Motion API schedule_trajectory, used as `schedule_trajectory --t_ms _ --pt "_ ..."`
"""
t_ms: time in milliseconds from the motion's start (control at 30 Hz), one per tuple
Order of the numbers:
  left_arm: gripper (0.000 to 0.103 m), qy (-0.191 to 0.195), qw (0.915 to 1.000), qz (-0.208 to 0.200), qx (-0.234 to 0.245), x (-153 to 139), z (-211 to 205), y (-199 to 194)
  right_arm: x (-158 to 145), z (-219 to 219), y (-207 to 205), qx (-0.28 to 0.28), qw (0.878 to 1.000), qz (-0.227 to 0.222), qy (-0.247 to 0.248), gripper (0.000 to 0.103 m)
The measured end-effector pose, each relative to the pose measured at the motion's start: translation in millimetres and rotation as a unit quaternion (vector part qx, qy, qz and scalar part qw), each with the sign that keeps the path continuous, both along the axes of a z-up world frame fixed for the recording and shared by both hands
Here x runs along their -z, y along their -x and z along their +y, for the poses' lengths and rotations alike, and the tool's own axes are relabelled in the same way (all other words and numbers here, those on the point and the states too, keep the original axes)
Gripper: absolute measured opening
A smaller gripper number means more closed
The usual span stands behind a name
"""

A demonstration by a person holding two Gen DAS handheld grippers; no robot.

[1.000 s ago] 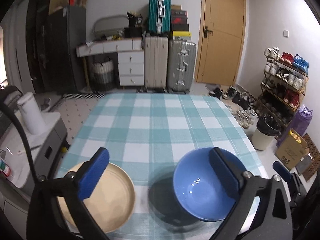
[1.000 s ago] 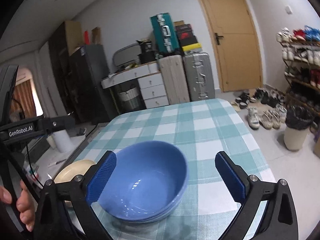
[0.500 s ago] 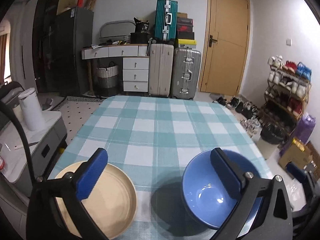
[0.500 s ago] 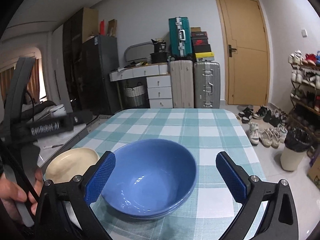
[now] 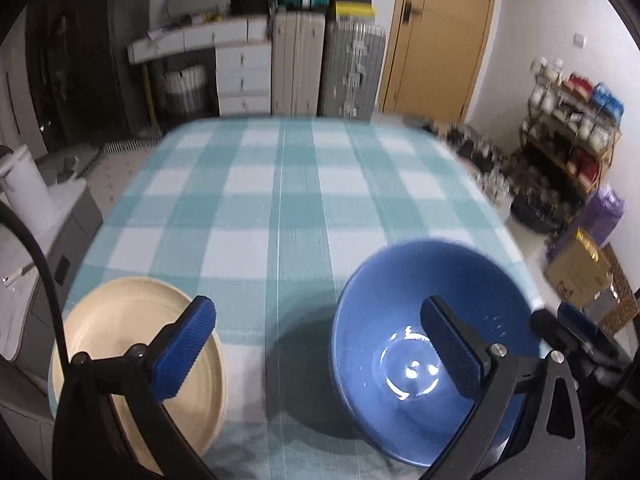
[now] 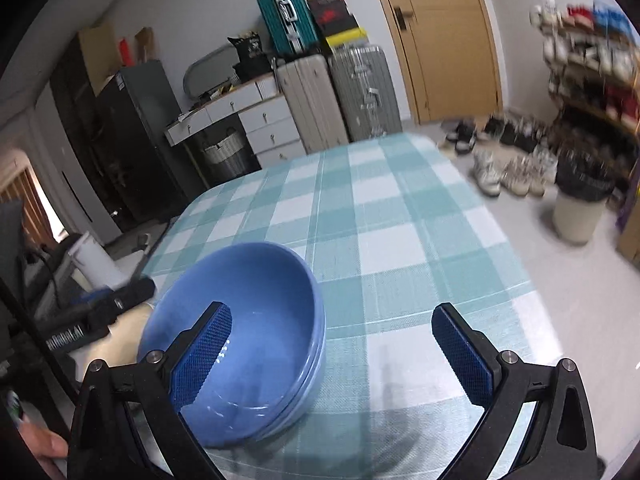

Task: Organize plates and bowls
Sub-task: 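Close both grippers on the rim of the stacked blue bowls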

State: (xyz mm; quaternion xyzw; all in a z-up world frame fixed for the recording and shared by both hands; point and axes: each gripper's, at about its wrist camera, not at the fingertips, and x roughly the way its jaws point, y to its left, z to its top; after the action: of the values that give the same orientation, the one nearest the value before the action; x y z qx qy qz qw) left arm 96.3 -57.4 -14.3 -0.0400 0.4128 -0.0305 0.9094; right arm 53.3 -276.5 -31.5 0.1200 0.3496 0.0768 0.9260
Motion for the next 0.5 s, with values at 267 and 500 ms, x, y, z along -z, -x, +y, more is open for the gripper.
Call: schedule_trajectory --t_ms 267,500 --pt "0.103 0.039 0.9969 0.068 0.004 22 1 -11 26 -5 -47 -0.018 0.994 0.099 -0.038 0.102" --pt "0.103 0.037 0.9911 0.127 0.013 42 -10 -22 49 -10 -60 -0.022 0.983 0.158 -0.088 0.096"
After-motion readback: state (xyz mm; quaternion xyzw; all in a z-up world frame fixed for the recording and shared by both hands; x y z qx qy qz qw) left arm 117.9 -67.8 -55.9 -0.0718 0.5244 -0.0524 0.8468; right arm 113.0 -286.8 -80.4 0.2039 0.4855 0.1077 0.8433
